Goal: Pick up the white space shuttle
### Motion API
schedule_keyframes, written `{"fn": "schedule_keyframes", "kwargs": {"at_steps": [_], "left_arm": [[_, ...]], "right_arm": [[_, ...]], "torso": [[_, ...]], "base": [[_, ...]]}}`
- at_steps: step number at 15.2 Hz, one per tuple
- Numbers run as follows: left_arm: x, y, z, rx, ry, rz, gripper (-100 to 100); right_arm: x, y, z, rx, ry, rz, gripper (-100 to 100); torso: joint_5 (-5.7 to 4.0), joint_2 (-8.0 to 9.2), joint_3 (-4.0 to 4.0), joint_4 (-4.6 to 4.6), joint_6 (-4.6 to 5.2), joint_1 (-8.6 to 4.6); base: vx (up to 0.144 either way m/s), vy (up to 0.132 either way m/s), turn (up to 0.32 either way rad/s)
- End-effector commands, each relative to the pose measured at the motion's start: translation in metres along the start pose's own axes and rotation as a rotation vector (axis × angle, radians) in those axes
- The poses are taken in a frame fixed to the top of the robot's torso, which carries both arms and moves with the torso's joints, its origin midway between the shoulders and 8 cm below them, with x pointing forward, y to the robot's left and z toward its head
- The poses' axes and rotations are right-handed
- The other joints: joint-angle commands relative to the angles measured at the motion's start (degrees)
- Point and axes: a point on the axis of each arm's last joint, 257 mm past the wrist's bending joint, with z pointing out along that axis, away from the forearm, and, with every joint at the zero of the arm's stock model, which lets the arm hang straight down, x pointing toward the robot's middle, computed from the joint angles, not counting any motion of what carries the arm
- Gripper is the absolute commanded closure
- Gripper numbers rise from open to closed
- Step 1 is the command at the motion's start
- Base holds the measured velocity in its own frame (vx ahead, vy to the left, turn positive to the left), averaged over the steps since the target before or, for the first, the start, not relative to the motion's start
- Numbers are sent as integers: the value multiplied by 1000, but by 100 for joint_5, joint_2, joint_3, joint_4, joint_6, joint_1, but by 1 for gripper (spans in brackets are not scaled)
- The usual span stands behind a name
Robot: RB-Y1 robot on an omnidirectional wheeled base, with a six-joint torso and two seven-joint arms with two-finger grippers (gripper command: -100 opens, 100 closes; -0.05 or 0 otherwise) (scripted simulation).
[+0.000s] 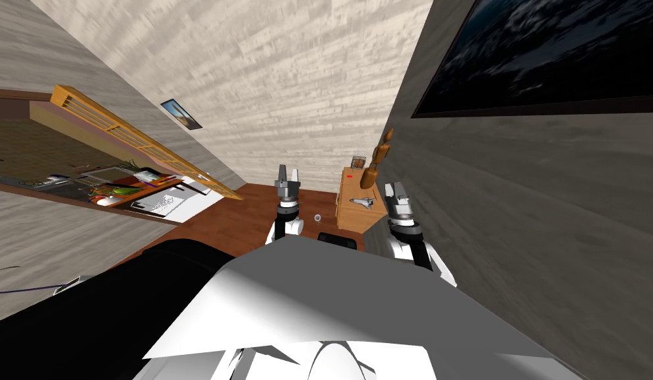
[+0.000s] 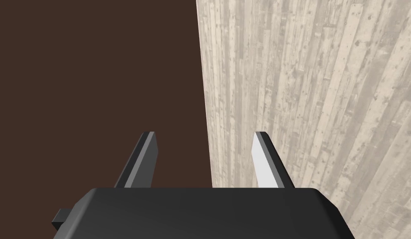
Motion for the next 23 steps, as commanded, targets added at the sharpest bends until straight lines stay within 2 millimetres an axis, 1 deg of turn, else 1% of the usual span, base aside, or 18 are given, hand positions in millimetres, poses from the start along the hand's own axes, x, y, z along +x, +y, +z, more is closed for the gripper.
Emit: {"fn": "schedule_keyframes", "kwargs": {"at_steps": [1,2,3,4,5,6,7,9,11,12,13,14,15,16,18,19,22,23], "left_arm": [[0,0,0,0,0,0,0],[0,0,0,0,0,0,0],[0,0,0,0,0,0,0],[0,0,0,0,0,0,0],[0,0,0,0,0,0,0],[0,0,0,0,0,0,0],[0,0,0,0,0,0,0],[0,0,0,0,0,0,0],[0,0,0,0,0,0,0],[0,0,0,0,0,0,0],[0,0,0,0,0,0,0],[0,0,0,0,0,0,0],[0,0,0,0,0,0,0],[0,0,0,0,0,0,0],[0,0,0,0,0,0,0],[0,0,0,0,0,0,0],[0,0,0,0,0,0,0],[0,0,0,0,0,0,0]], "right_arm": [[29,-3,0,-12,96,-26,-100],[29,-3,-1,-12,107,-31,-100],[50,-7,-2,-22,171,-49,-100],[50,-7,-4,-22,186,-56,-100],[71,-11,-6,-32,250,-74,-100],[72,-12,-8,-32,269,-84,-100],[90,-15,-11,-48,333,-107,-100],[111,-23,-21,-55,418,-138,-100],[113,-25,-25,-56,443,-151,-100],[133,-32,-35,-70,524,-184,-100],[132,-33,-37,-70,533,-189,-100],[148,-40,-47,-82,604,-219,-100],[150,-42,-51,-84,626,-231,-100],[163,-50,-61,-95,688,-258,-100],[165,-52,-68,-98,720,-275,-100],[178,-62,-84,-112,801,-312,-100],[187,-77,-108,-127,910,-371,-100],[186,-77,-108,-127,911,-372,-100]], "torso": [[0,0,0,0,0,0],[0,-5,-3,-1,-1,5],[1,-7,-4,-2,-1,4],[0,-6,-4,-2,-1,5],[1,-3,-2,-1,0,1],[1,-2,-1,0,0,4],[1,-1,0,0,0,4],[1,-10,-6,-2,0,2],[3,-15,-9,-4,0,13],[1,-8,-5,-2,1,-2],[-2,-5,-3,-1,0,-8],[-2,-3,-2,-1,0,-12],[-2,-7,-4,-2,0,-7],[-1,-9,-5,-2,0,-5],[2,-8,-5,-2,1,10],[1,-5,-3,-1,1,-2],[-1,-10,-6,-2,-1,-3],[-1,-13,-8,-3,0,-5]], "base": [[55,150,11],[54,141,7],[42,143,14],[33,130,11],[35,144,13],[36,143,10],[55,142,5],[68,153,17],[55,134,2],[33,99,8],[38,102,14],[56,123,18],[58,129,9],[57,168,19],[45,136,-2],[45,113,12],[62,124,12],[54,86,2]]}}
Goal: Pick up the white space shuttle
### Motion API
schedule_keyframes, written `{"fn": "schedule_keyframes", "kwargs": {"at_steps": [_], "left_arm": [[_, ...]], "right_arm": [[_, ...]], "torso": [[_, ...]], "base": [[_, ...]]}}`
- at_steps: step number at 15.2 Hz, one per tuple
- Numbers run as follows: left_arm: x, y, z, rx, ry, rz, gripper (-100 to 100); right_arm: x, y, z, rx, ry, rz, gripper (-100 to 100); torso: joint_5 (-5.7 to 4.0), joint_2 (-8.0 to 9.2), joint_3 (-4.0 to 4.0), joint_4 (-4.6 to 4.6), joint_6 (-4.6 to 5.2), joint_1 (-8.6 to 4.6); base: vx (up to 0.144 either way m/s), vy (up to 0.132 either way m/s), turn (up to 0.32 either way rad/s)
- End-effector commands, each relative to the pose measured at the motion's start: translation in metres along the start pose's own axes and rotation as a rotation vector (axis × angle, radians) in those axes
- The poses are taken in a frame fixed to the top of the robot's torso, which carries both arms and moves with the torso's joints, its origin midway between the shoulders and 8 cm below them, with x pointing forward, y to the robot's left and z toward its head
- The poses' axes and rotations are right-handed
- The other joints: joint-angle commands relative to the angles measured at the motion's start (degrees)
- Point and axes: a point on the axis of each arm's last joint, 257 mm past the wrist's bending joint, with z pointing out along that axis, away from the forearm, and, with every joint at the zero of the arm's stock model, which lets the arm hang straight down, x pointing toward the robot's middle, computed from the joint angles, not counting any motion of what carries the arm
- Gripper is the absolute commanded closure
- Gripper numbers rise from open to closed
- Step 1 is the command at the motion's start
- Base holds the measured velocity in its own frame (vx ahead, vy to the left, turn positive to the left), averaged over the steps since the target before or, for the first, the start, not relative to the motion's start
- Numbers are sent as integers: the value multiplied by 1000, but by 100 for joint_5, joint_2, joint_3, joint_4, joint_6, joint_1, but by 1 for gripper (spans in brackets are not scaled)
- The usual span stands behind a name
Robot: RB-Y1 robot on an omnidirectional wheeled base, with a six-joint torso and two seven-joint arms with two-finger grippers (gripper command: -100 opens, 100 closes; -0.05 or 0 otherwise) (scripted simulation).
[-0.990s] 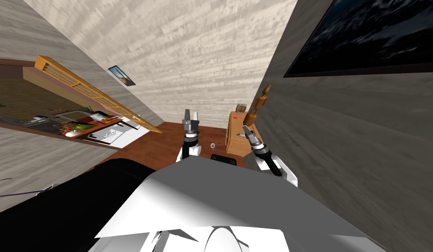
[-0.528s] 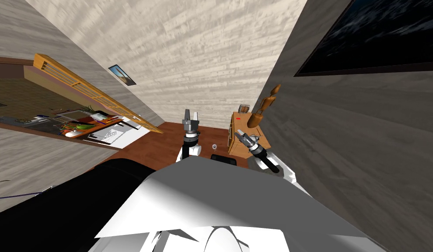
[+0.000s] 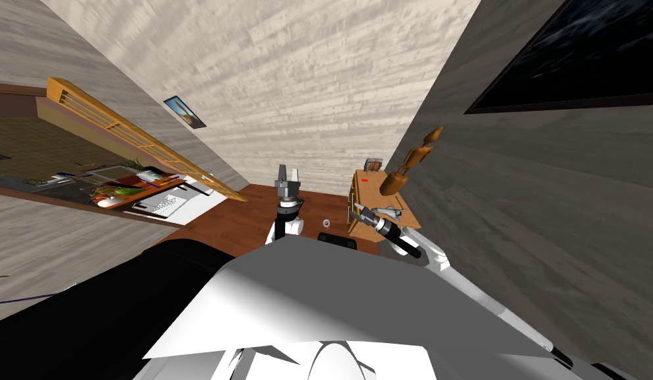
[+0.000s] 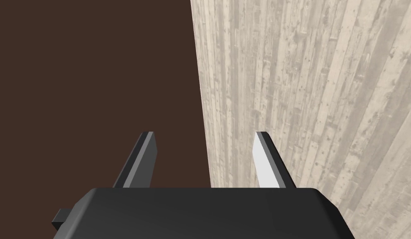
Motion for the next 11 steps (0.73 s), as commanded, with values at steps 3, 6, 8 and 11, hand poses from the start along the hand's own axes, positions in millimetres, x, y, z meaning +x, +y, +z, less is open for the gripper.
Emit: {"fn": "schedule_keyframes", "kwargs": {"at_steps": [3,6,8,11], "left_arm": [[0,0,0,0,0,0,0],[0,0,0,0,0,0,0],[0,0,0,0,0,0,0],[0,0,0,0,0,0,0]], "right_arm": [[47,-14,-20,-17,188,-98,-100],[76,-24,-42,-27,316,-162,-100],[93,-36,-59,-30,404,-208,-100],[114,-48,-84,-38,513,-265,-100]], "torso": [[0,0,0,0,-1,6],[3,-11,-6,-2,-1,15],[1,-6,-3,-1,0,5],[-2,-7,-4,-1,0,-1]], "base": [[64,125,12],[89,139,7],[61,93,5],[77,103,9]]}}
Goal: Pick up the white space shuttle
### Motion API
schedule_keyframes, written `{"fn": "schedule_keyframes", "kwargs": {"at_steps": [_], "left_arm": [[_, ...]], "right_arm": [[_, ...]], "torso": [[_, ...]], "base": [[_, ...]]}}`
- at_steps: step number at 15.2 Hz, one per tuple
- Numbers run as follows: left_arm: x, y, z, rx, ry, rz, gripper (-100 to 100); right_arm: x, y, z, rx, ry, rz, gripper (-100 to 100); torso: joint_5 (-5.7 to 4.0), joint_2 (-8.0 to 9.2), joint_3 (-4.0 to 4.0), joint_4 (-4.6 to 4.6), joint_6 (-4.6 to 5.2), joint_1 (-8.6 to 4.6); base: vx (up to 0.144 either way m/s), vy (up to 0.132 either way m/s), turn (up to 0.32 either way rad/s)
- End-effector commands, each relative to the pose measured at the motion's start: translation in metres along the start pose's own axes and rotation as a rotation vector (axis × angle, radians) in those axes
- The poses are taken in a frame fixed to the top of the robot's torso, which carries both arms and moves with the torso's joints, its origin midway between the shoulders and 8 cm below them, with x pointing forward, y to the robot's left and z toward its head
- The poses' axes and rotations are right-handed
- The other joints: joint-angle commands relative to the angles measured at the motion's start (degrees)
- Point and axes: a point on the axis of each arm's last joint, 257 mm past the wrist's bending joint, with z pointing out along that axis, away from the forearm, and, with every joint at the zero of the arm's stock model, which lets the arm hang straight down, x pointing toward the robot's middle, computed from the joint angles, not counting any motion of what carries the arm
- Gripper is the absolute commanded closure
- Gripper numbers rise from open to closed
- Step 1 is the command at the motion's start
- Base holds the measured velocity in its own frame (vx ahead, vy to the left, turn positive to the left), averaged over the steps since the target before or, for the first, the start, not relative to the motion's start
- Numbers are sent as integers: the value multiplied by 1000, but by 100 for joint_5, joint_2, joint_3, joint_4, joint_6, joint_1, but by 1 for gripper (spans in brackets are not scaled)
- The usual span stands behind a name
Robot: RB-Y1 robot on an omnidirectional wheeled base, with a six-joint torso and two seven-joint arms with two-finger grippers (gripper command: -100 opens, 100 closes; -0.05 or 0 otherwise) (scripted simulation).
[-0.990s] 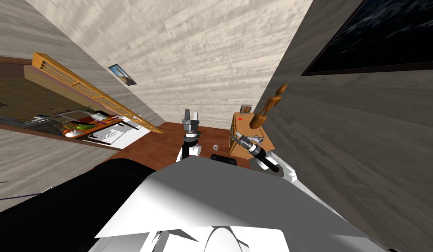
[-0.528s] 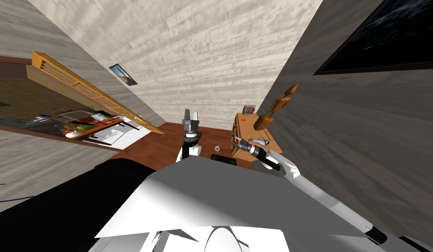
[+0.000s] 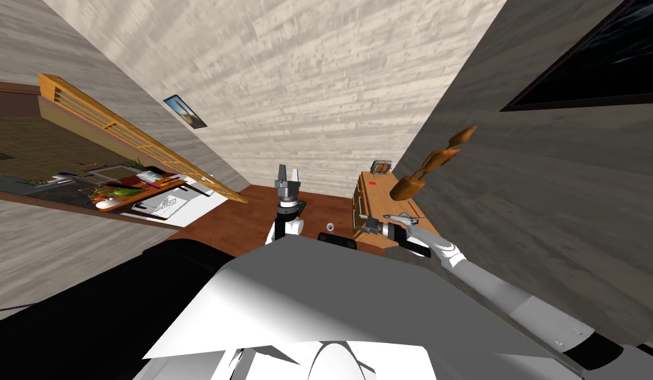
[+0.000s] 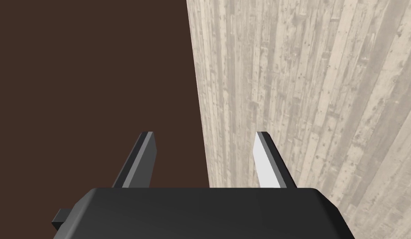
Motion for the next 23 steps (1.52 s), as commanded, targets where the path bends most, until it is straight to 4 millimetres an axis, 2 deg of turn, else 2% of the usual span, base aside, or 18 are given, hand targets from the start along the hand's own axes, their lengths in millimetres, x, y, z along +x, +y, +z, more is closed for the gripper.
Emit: {"fn": "schedule_keyframes", "kwargs": {"at_steps": [1,2,3,7,8,9,10,11,12,13,14,15,16,17,18,20,22,23], "left_arm": [[0,0,0,0,0,0,0],[0,0,0,0,0,0,0],[0,0,0,0,0,0,0],[0,0,0,0,0,0,0],[0,0,0,0,0,0,0],[0,0,0,0,0,0,0],[0,0,0,0,0,0,0],[0,0,0,0,0,0,0],[0,0,0,0,0,0,0],[0,0,0,0,0,0,0],[0,0,0,0,0,0,0],[0,0,0,0,0,0,0],[0,0,0,0,0,0,0],[0,0,0,0,0,0,0],[0,0,0,0,0,0,0],[0,0,0,0,0,0,0],[0,0,0,0,0,0,0],[0,0,0,0,0,0,0]], "right_arm": [[13,1,-8,-5,46,-23,-100],[38,-5,-20,-12,132,-65,-100],[41,-7,-23,-9,143,-71,-100],[91,-26,-64,-15,334,-162,-100],[104,-40,-83,-4,399,-194,-100],[113,-36,-88,-17,426,-203,-100],[126,-51,-111,-6,496,-234,-100],[133,-46,-114,-20,516,-241,-100],[149,-55,-137,-23,590,-271,-100],[151,-57,-142,-22,603,-275,-100],[163,-67,-168,-19,676,-302,-100],[166,-66,-171,-24,686,-306,-100],[177,-76,-199,-21,760,-331,-100],[179,-75,-200,-26,766,-333,-100],[187,-85,-227,-21,832,-353,-100],[190,-83,-229,-29,841,-357,-100],[205,-96,-283,-33,973,-393,-100],[206,-95,-284,-38,977,-393,-100]], "torso": [[0,0,0,0,0,0],[-1,6,3,1,2,-6],[-2,7,4,1,1,-10],[1,-6,-3,-1,0,0],[1,-3,-2,-1,2,-8],[-1,-1,0,1,1,-16],[-3,1,1,0,2,-19],[-3,-1,0,0,1,-17],[-3,-4,-2,0,2,-16],[-2,-13,-7,-2,1,-16],[-2,-17,-9,-3,2,-17],[-2,-21,-11,-4,1,-20],[-4,-22,-12,-4,1,-23],[-3,-24,-13,-4,3,-24],[-5,-21,-12,-5,3,-28],[-8,-16,-9,-3,1,-40],[-9,-4,-2,-1,3,-45],[-7,-8,-4,0,4,-46]], "base": [[57,80,0],[63,78,5],[63,97,9],[92,102,0],[71,58,-23],[76,58,-2],[84,72,-3],[100,77,9],[139,74,23],[136,71,21],[141,60,10],[134,47,4],[146,55,9],[132,36,-9],[119,12,-8],[95,7,2],[100,3,1],[121,11,-7]]}}
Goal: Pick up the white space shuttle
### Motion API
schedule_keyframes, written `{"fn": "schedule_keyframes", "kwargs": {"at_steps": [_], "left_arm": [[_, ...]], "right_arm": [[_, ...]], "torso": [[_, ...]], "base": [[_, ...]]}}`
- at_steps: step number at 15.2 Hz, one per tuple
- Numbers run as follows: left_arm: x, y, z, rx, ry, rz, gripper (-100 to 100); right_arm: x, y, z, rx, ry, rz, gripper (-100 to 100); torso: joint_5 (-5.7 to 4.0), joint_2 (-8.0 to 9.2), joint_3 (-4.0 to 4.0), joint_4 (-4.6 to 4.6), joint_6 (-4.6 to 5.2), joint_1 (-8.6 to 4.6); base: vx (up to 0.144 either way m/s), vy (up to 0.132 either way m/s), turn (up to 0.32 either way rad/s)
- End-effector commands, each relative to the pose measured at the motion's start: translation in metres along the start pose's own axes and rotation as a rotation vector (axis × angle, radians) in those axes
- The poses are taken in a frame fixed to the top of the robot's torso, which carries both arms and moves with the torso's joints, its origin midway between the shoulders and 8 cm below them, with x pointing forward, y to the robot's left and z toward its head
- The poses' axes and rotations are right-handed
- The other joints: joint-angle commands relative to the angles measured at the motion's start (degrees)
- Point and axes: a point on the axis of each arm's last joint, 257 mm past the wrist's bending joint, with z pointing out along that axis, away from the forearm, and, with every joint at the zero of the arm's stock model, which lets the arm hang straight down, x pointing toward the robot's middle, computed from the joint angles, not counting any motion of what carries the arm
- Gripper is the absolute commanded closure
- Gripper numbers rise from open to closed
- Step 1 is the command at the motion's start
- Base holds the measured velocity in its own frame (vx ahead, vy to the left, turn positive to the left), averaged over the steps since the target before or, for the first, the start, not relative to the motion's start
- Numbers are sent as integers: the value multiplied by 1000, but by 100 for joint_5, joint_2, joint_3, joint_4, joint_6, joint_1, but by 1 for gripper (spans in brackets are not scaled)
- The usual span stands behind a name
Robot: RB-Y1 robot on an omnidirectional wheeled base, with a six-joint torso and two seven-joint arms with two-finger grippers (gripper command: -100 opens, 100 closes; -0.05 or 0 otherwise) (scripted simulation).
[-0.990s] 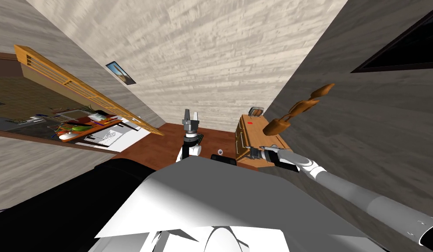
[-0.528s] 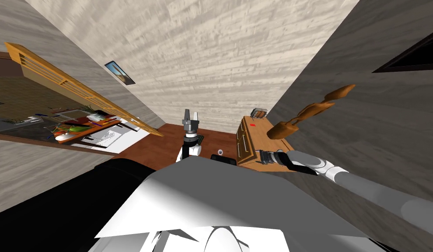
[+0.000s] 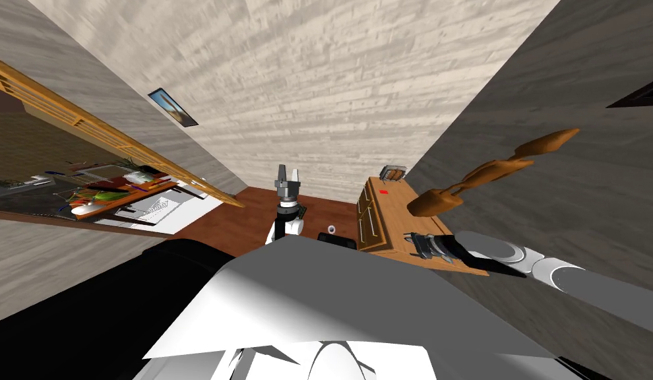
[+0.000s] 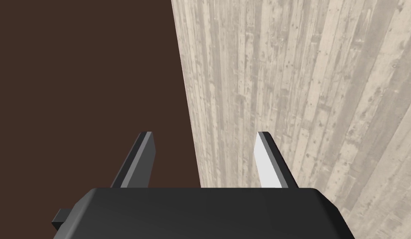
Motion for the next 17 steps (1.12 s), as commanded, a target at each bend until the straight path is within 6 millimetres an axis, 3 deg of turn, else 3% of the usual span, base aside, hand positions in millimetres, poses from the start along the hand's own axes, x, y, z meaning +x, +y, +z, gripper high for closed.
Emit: {"fn": "schedule_keyframes", "kwargs": {"at_steps": [1,3,4,5,6,8,10,11,13,17], "left_arm": [[0,0,0,0,0,0,0],[0,0,0,0,0,0,0],[0,0,0,0,0,0,0],[0,0,0,0,0,0,0],[0,0,0,0,0,0,0],[0,0,0,0,0,0,0],[0,0,0,0,0,0,0],[0,0,0,0,0,0,0],[0,0,0,0,0,0,0],[0,0,0,0,0,0,0]], "right_arm": [[14,0,-2,-6,33,-12,-100],[60,6,-22,-26,143,-42,-100],[60,6,-22,-26,143,-42,-100],[79,10,-31,-36,189,-54,-100],[79,10,-31,-36,189,-54,-100],[108,17,-45,-55,259,-70,-100],[118,19,-51,-63,283,-76,-100],[109,17,-46,-54,260,-66,-100],[110,24,-40,-58,263,-114,-100],[106,34,-30,-61,260,-174,-100]], "torso": [[0,0,0,0,0,0],[-1,12,6,2,-1,-2],[0,8,5,2,0,-5],[-2,4,2,1,0,-6],[-1,3,1,0,1,-7],[-2,6,3,1,0,-11],[-4,12,6,2,0,-11],[-4,17,9,3,0,-11],[-4,29,16,6,5,-3],[0,-17,-9,-4,4,6]], "base": [[82,11,-6],[83,-4,-1],[114,-6,-10],[113,-9,-10],[100,-18,-13],[90,-24,-5],[67,-15,-1],[26,-10,5],[69,23,-217],[173,26,-256]]}}
